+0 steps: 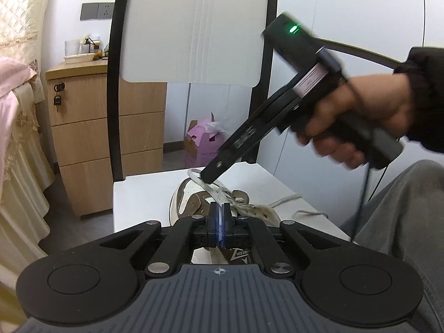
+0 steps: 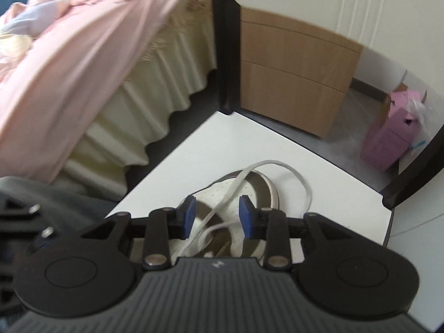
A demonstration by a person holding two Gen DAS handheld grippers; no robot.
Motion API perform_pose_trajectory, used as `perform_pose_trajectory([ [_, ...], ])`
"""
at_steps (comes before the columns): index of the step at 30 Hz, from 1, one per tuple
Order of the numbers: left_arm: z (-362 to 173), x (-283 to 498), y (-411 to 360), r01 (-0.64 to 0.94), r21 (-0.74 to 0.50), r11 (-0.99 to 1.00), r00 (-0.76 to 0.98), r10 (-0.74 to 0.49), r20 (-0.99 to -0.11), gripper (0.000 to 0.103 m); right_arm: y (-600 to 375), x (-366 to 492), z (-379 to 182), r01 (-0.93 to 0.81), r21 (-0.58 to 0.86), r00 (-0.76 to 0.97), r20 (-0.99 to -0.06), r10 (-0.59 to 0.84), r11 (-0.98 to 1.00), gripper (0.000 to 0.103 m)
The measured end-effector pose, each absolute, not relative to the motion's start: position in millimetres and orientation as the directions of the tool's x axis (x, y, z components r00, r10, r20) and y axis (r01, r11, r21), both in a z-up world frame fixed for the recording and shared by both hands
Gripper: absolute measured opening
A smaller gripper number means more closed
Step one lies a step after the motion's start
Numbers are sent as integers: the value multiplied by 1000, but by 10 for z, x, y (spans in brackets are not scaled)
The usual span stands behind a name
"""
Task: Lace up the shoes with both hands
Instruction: 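Pull the white lace up and away from the sneaker with the right gripper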
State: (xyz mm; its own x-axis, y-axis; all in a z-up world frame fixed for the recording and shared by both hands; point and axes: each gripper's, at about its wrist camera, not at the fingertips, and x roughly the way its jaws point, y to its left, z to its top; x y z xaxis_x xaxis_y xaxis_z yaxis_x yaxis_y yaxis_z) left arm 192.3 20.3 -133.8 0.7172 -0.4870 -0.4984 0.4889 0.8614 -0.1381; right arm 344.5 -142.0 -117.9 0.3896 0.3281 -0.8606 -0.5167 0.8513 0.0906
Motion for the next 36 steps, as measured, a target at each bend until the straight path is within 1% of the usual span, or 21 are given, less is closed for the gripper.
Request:
perform_pose_trajectory([
  [3,-1334,1946,220,486,-154,860,711,-492,-503,3,-1361,3487,-1284,-501,75,384,-874,299,862,35],
  [5,-1332,1968,215,477,-159,864,712,-486,-508,10,-1353,3493,-1307,-497,65,392,-873,291,865,35],
  [6,-1332,1972,212,471,-156,868,714,-479,-510,15,-1351,3502,-1315,-490,72,396,-869,296,869,35],
  [7,-1331,1979,208,468,-154,870,715,-475,-512,17,-1349,3508,-1325,-485,76,398,-868,298,871,35],
  [9,-1323,1987,200,471,-159,868,714,-481,-509,20,-1337,3493,-1316,-487,71,406,-864,298,870,31],
  [11,-1317,1991,195,475,-163,865,713,-487,-505,27,-1311,3470,-1321,-497,77,404,-861,309,864,17],
  [12,-1315,1990,193,478,-163,863,713,-489,-502,35,-1294,3456,-1321,-500,81,403,-860,314,862,13],
  [13,-1313,1988,195,477,-162,864,716,-489,-498,43,-1278,3442,-1315,-502,82,403,-859,317,861,7],
  [14,-1310,1992,203,475,-169,864,717,-491,-495,45,-1268,3429,-1305,-502,87,402,-857,321,861,4],
  [17,-1306,2010,234,467,-198,862,713,-500,-491,46,-1279,3394,-1235,-485,113,419,-841,344,867,3],
  [20,-1300,2020,237,464,-208,861,714,-502,-488,49,-1375,3368,-1084,-441,198,442,-801,404,875,3],
  [24,-1298,2035,208,469,-218,856,710,-512,-483,52,-1537,3270,-799,-397,313,496,-718,489,863,3],
  [27,-1287,2021,169,467,-191,864,720,-496,-484,53,-1650,3147,-570,-383,380,544,-643,538,842,3],
  [32,-1257,1974,137,496,-188,848,721,-523,-455,53,-1806,2946,-292,-362,461,624,-526,578,811,3],
  [36,-1249,1941,106,503,-179,845,728,-526,-439,53,-1921,2846,-195,-337,511,662,-468,585,791,3],
])
